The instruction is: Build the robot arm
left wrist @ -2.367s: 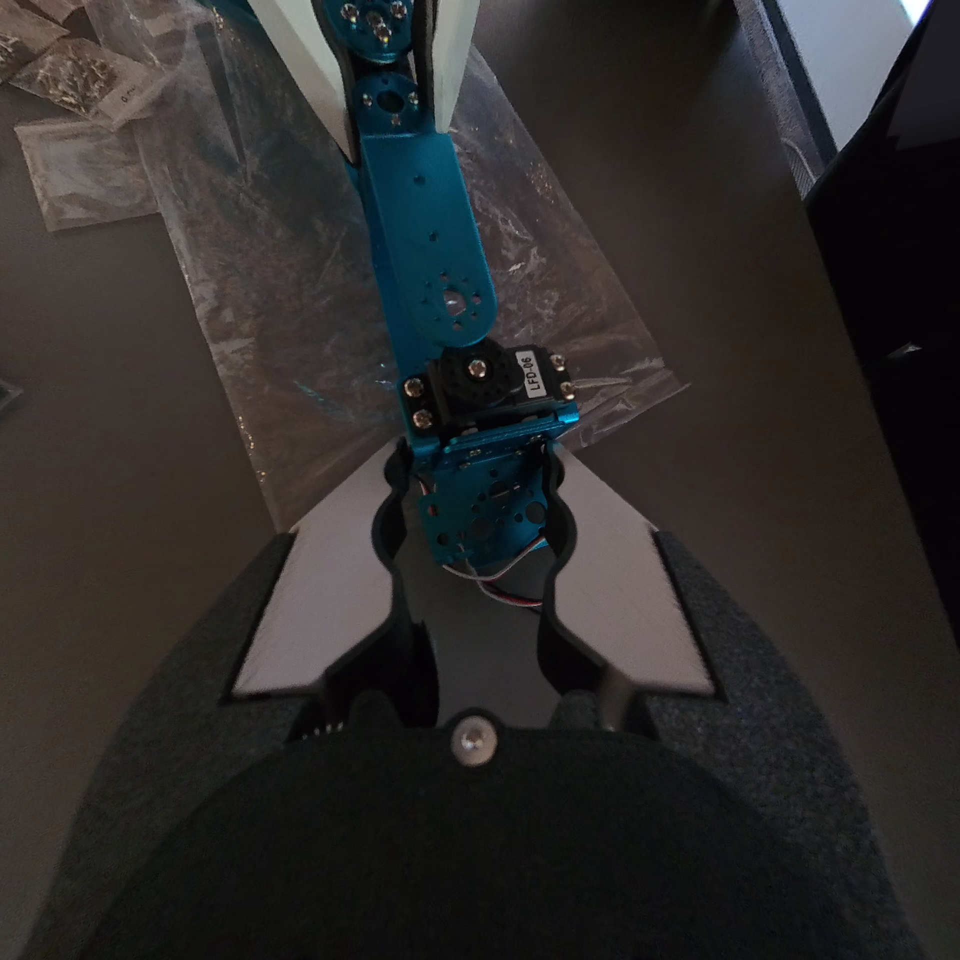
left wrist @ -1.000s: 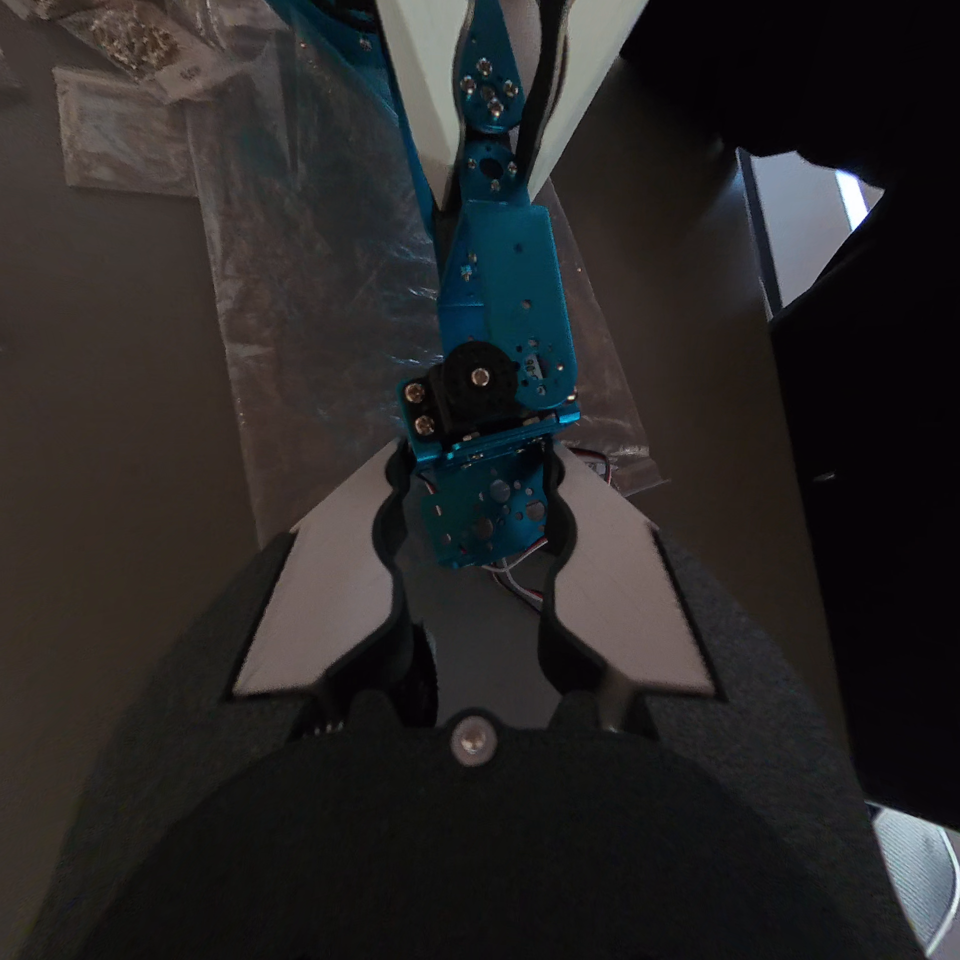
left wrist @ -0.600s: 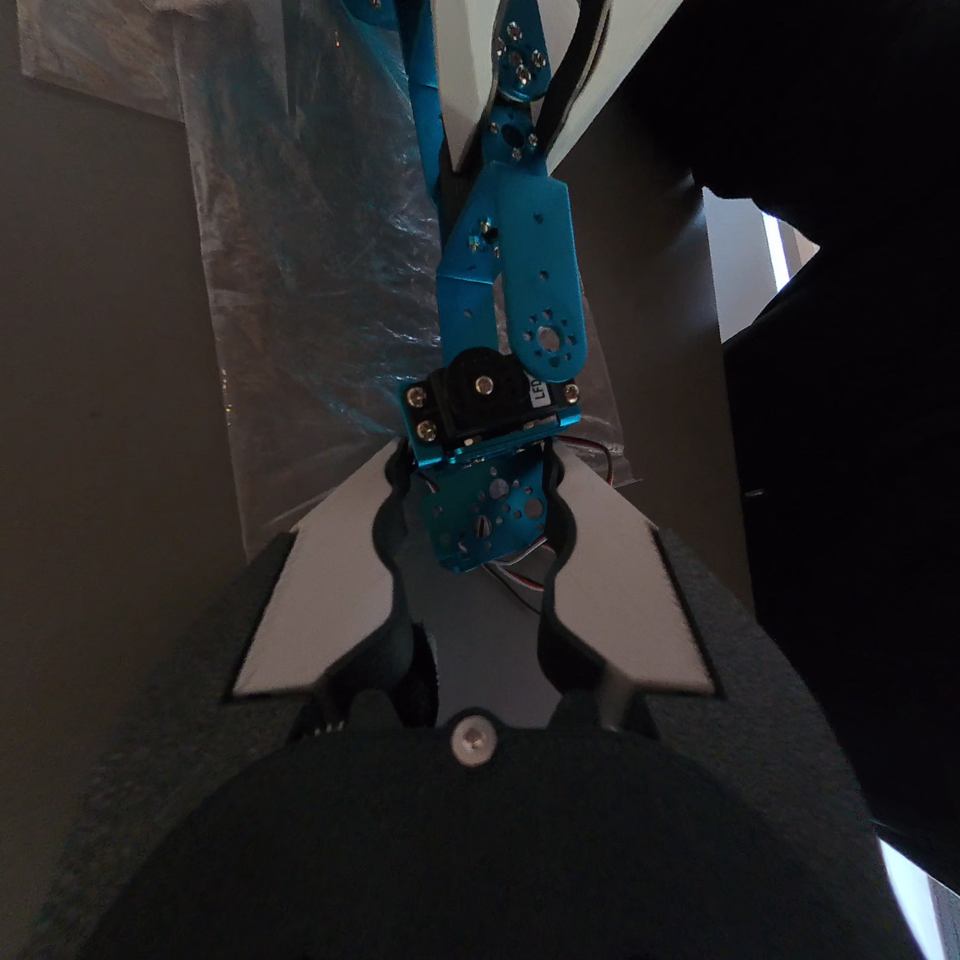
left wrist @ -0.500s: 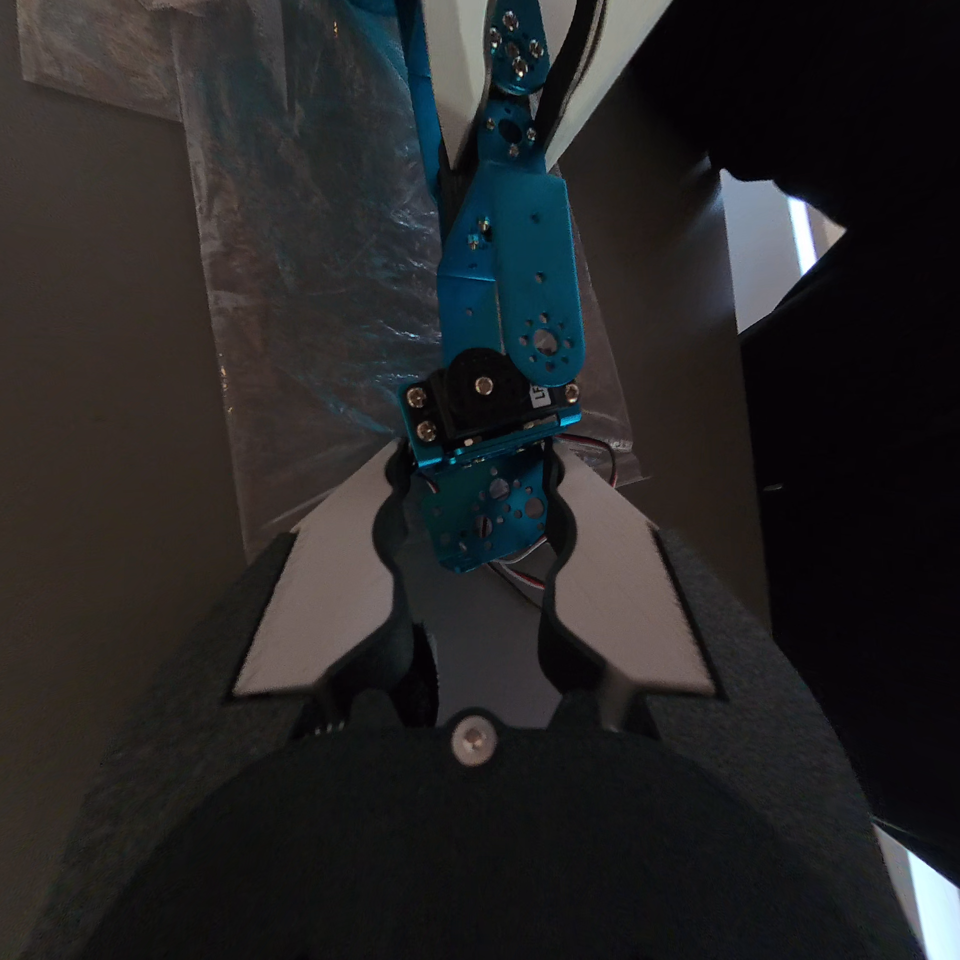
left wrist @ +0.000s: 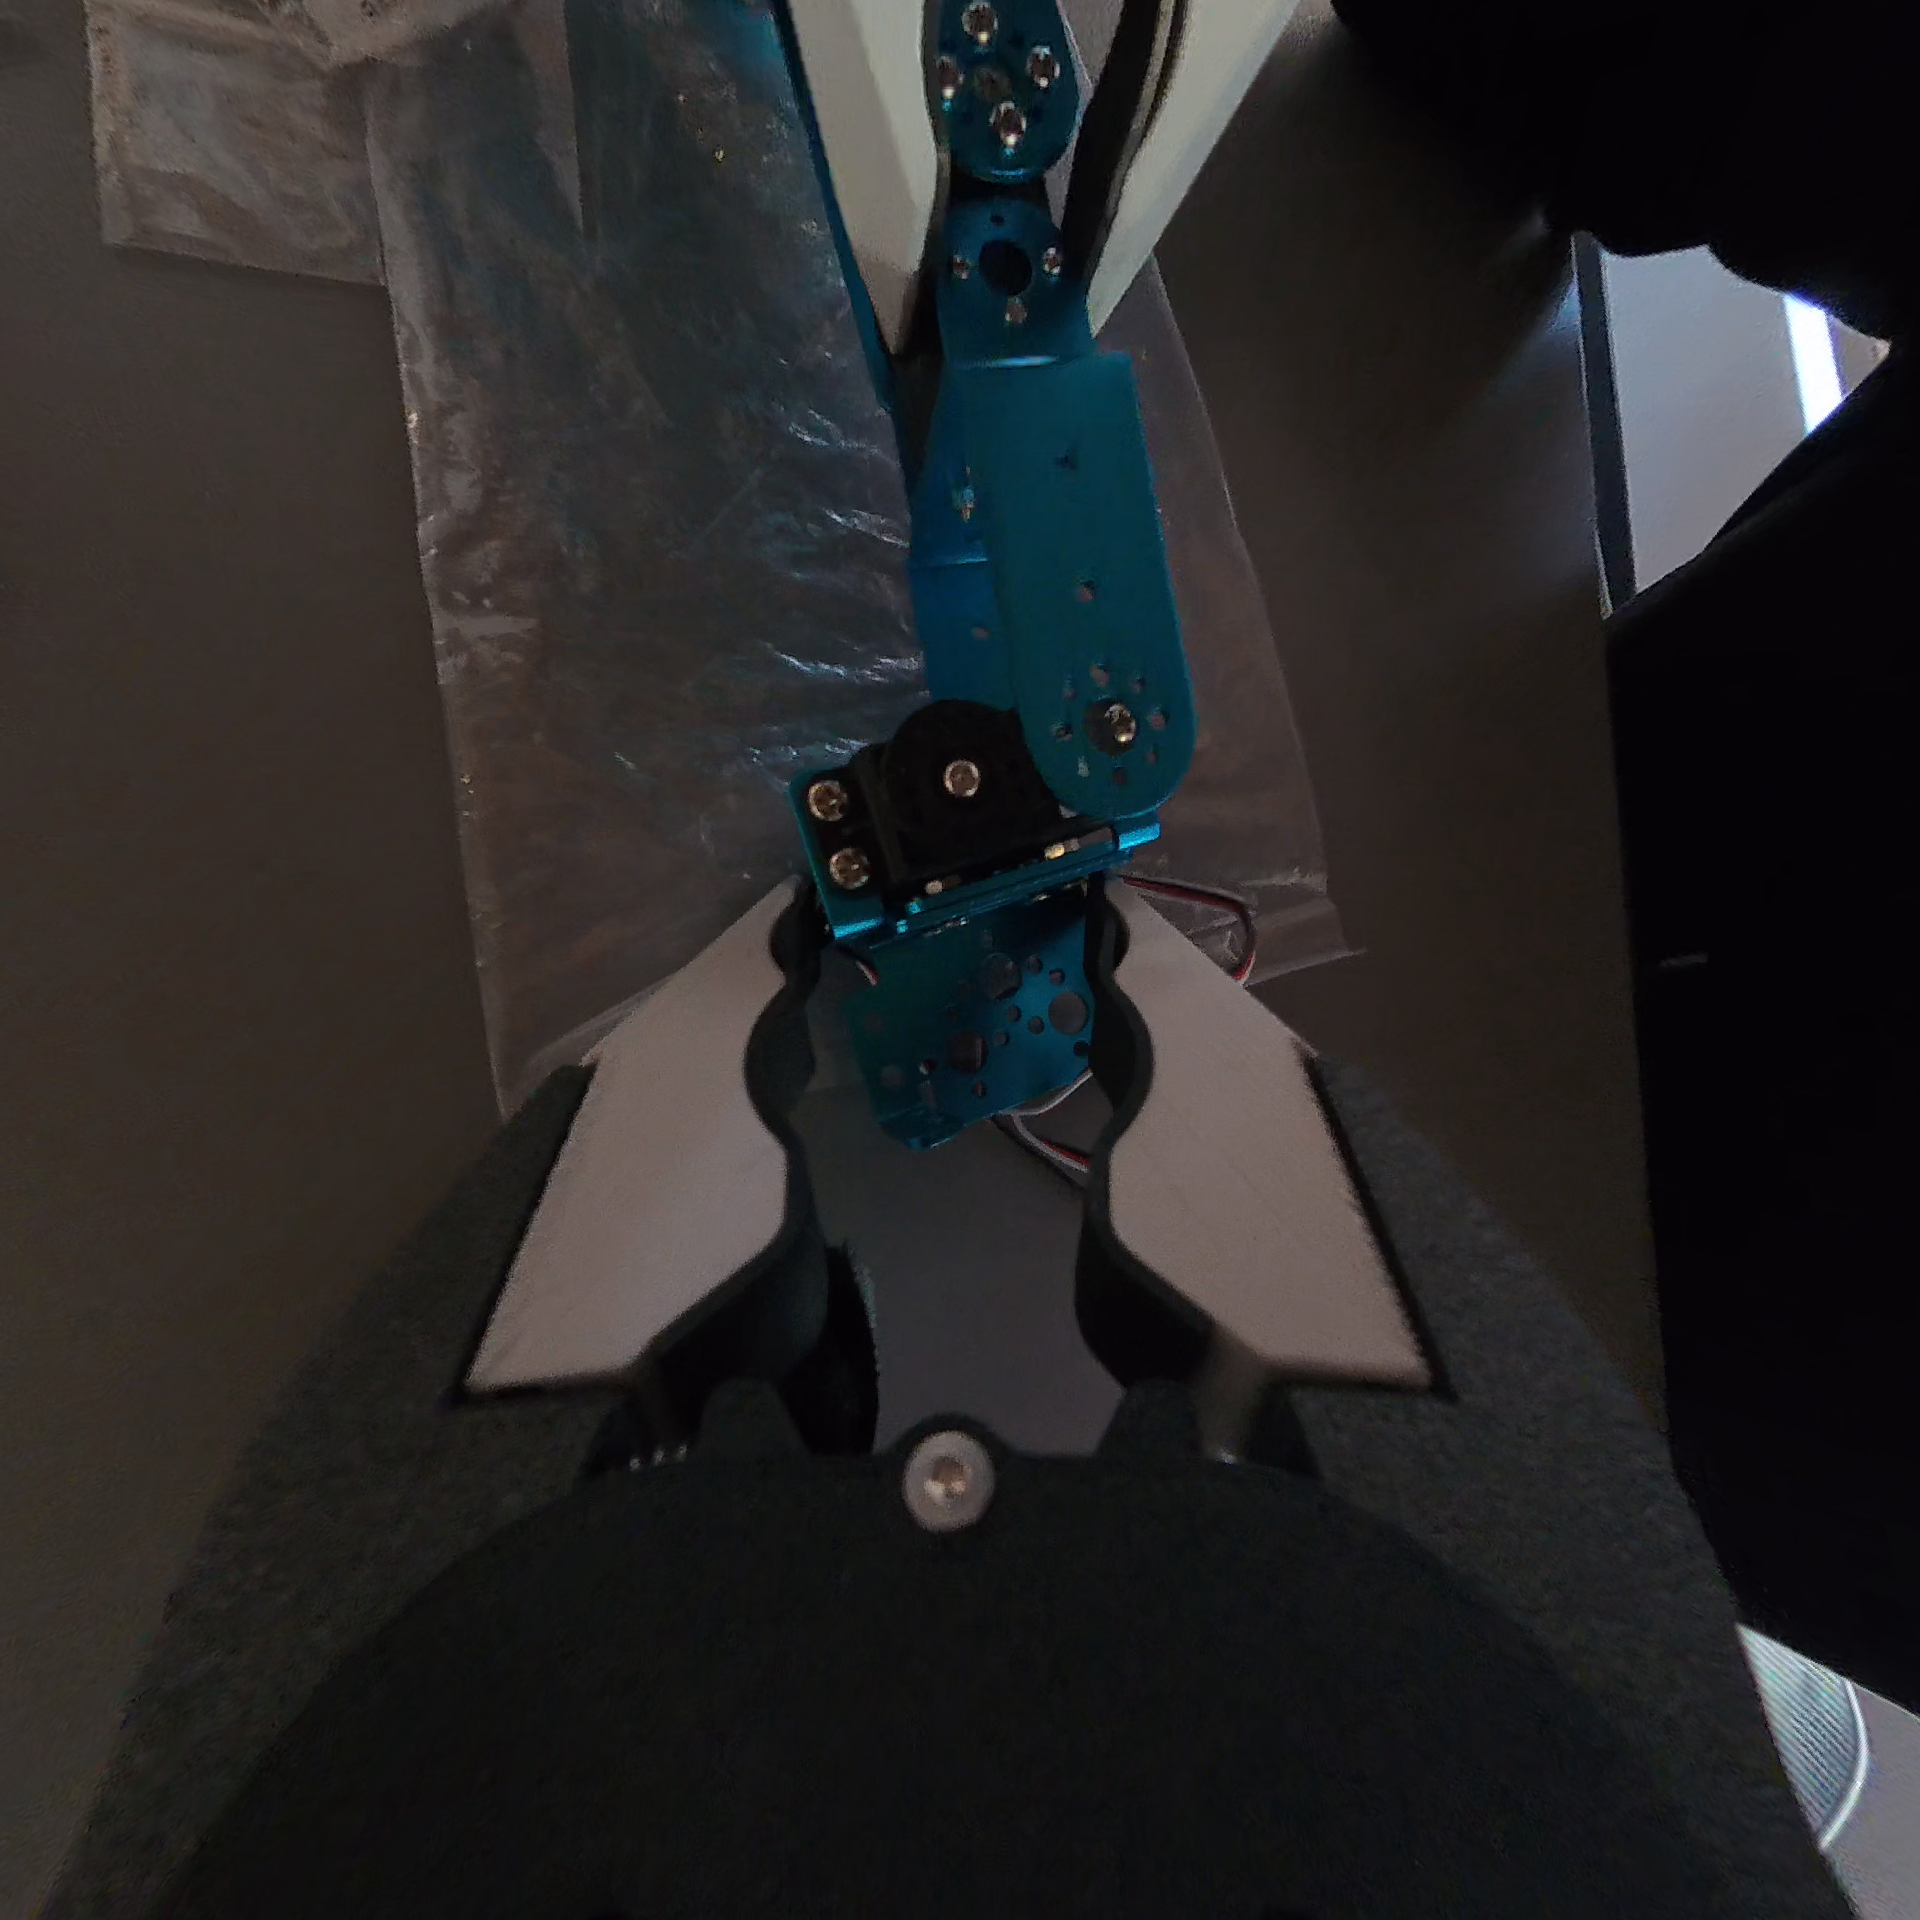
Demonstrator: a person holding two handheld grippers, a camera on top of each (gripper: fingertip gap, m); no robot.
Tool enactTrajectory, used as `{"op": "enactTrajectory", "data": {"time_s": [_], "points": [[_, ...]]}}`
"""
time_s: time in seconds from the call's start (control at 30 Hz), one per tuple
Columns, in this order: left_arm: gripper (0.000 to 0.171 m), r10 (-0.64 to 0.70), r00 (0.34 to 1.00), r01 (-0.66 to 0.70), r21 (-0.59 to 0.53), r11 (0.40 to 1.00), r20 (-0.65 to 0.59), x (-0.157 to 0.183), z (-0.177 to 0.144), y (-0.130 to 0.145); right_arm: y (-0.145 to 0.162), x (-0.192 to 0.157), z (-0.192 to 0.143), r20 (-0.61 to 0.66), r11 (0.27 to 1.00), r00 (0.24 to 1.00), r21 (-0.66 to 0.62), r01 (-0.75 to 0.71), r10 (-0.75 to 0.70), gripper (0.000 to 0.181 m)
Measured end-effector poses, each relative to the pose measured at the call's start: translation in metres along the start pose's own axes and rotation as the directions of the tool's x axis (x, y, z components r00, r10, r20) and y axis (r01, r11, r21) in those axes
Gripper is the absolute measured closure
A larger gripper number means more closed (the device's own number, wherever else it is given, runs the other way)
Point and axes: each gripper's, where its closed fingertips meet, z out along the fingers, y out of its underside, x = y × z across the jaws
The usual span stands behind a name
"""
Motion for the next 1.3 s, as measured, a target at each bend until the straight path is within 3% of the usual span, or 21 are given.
{"op": "enactTrajectory", "data": {"time_s": [0.4, 0.47, 0.53, 0.6, 0.7, 0.8, 0.93, 1.03, 1.13, 1.23, 1.3], "points": [[0.121, 0.042, 0.997, -0.042, -0.001, 0.999, 0.068, -0.002, 0.002, 0.0, -0.011, -0.001, 0.005, -0.165, 0.998, 0.984, -0.012, 0.061, -0.062, 0.157], [0.121, 0.043, 0.997, -0.044, 0.001, 0.999, 0.069, -0.002, 0.002, 0.001, -0.015, 0.002, 0.003, -0.217, 0.998, 0.974, -0.012, 0.061, -0.062, 0.141], [0.12, 0.041, 0.997, -0.041, 0.001, 0.999, 0.07, -0.002, 0.002, 0.001, -0.031, -0.018, 0.005, -0.164, 0.993, 0.983, 0.067, 0.099, -0.087, 0.137], [0.12, 0.042, 0.996, -0.042, 0.0, 0.999, 0.074, -0.002, 0.003, 0.001, -0.037, -0.01, 0.003, -0.306, 0.989, 0.945, 0.051, 0.138, -0.116, 0.133], [0.12, 0.042, 0.996, -0.042, -0.001, 0.999, 0.076, -0.002, 0.003, 0.001, -0.051, -0.012, 0.011, -0.423, 0.967, 0.883, 0.055, 0.247, -0.202, 0.153], [0.12, 0.061, 0.994, -0.06, -0.017, 0.998, 0.094, -0.001, 0.003, 0.002, -0.055, -0.005, 0.015, -0.54, 0.947, 0.797, 0.0, 0.32, -0.27, 0.159], [0.12, 0.064, 0.995, -0.061, -0.041, 0.997, 0.079, 0.002, 0.001, 0.004, -0.058, -0.009, 0.015, -0.553, 0.944, 0.797, 0.053, 0.327, -0.245, 0.16], [0.12, 0.05, 0.997, -0.048, -0.042, 0.998, 0.063, 0.004, 0.0, 0.006, -0.06, -0.01, 0.014, -0.607, 0.928, 0.751, 0.06, 0.369, -0.259, 0.163], [0.121, 0.026, 0.999, -0.025, -0.03, 0.999, 0.042, 0.004, 0.0, 0.006, -0.065, -0.007, 0.008, -0.672, 0.908, 0.689, 0.06, 0.415, -0.271, 0.177], [0.12, 0.064, 0.995, -0.06, -0.051, 0.997, 0.072, 0.005, 0.002, 0.006, -0.07, -0.006, 0.003, -0.654, 0.906, 0.723, 0.135, 0.4, -0.222, 0.176], [0.121, 0.032, 0.998, -0.03, -0.039, 0.999, 0.052, 0.006, 0.003, 0.005, -0.069, -0.005, 0.004, -0.671, 0.903, 0.699, 0.1, 0.418, -0.25, 0.174]]}}
